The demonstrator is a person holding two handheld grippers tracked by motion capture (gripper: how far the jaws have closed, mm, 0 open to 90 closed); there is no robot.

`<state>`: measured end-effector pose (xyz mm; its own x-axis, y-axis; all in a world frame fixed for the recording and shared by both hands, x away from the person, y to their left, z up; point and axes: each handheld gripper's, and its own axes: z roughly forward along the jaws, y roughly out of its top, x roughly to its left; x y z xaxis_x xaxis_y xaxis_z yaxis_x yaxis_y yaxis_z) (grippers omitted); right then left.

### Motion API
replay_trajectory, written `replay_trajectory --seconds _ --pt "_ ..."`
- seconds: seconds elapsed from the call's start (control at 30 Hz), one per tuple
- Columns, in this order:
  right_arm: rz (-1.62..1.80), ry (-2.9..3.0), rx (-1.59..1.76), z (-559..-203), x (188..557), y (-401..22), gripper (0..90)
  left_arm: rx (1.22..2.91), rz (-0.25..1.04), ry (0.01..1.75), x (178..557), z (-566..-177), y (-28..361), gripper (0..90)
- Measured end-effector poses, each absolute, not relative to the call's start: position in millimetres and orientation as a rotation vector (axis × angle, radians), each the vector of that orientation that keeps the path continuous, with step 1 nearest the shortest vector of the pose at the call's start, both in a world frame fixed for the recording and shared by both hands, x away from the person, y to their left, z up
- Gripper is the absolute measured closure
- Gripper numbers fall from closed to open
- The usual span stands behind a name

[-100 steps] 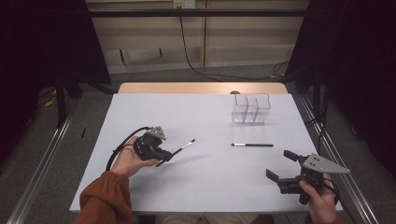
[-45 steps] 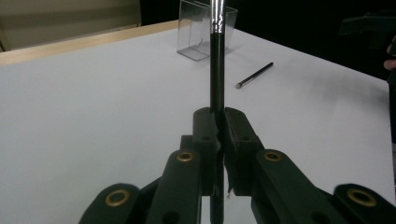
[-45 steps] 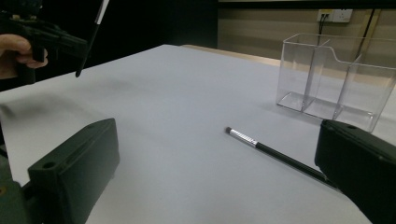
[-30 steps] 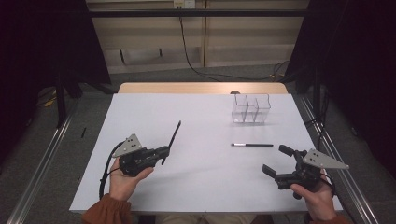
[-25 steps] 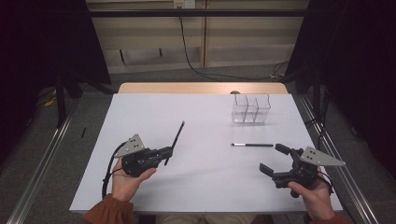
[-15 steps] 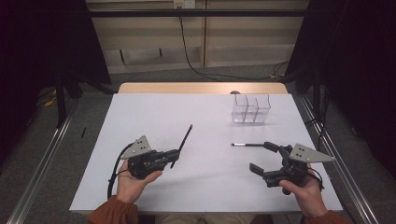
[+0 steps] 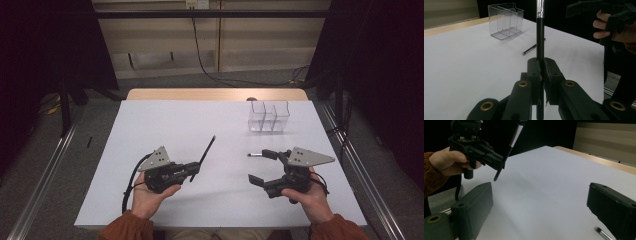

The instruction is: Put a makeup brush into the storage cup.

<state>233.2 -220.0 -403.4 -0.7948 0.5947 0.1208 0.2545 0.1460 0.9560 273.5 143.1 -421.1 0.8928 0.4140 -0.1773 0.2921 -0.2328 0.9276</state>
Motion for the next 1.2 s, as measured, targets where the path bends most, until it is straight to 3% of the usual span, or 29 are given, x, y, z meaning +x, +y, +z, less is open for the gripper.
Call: replay_trajectory --seconds 0.77,1.2 --pt "1.779 2.235 0.721 -393 255 -175 1.5 1.843 0.116 0.475 279 -419 110 84.2" --pt "1.767 2.284 0.696 -394 268 -165 27.6 1.849 0.105 0.451 275 -422 101 84.2"
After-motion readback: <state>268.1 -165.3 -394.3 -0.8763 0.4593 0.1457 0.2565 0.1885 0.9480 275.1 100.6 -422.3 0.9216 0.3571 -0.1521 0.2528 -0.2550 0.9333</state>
